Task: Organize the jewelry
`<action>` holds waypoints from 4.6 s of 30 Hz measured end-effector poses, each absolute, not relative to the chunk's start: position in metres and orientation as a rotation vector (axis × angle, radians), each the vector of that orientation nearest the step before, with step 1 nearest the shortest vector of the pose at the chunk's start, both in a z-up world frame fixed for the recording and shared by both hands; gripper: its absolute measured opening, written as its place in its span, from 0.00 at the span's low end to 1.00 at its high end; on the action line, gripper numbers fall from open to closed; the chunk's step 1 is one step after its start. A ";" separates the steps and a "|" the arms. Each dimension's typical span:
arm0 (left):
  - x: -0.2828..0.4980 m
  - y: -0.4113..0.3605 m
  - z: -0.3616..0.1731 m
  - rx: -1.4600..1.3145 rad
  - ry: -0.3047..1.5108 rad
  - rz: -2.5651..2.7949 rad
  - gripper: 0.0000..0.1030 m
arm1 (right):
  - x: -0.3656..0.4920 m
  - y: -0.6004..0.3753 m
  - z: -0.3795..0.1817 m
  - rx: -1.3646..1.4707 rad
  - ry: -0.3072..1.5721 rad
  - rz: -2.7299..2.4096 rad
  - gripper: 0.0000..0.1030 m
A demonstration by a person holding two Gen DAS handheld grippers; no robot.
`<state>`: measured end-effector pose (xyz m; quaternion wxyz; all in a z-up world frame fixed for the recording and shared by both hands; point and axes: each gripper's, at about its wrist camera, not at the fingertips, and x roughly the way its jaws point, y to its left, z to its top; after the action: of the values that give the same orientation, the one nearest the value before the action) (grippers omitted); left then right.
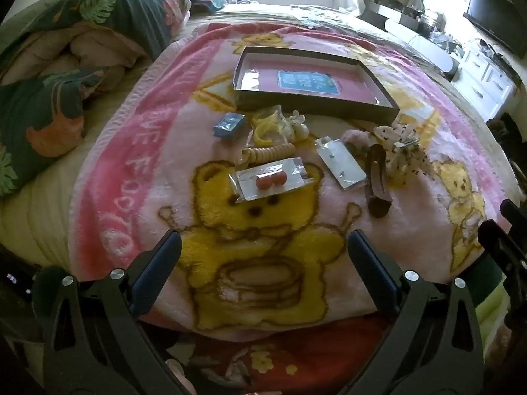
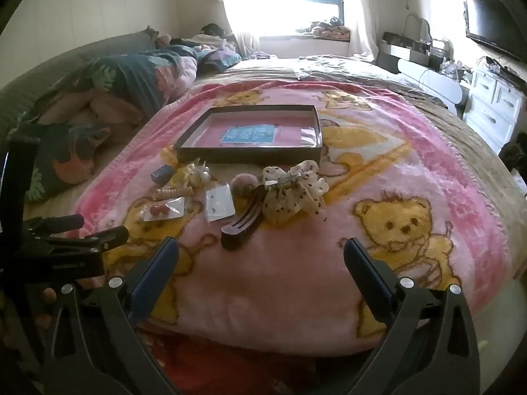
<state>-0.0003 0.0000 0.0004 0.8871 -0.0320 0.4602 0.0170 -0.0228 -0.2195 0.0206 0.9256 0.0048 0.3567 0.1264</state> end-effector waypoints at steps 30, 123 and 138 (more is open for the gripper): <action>-0.004 0.001 0.012 -0.060 0.908 0.027 0.92 | -0.029 -0.219 0.025 0.024 0.736 0.261 0.96; 0.112 0.002 -0.075 -0.040 1.153 -0.044 0.87 | 0.108 -0.243 -0.015 -0.025 0.881 0.233 0.96; 0.111 0.015 -0.070 -0.054 1.129 -0.062 0.76 | 0.135 -0.200 -0.049 -0.220 0.890 0.230 0.95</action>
<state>0.1115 0.0148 -0.0703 0.8440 -0.0254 0.5349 -0.0293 0.1347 -0.2000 -0.0494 0.8904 -0.1059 0.4287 0.1106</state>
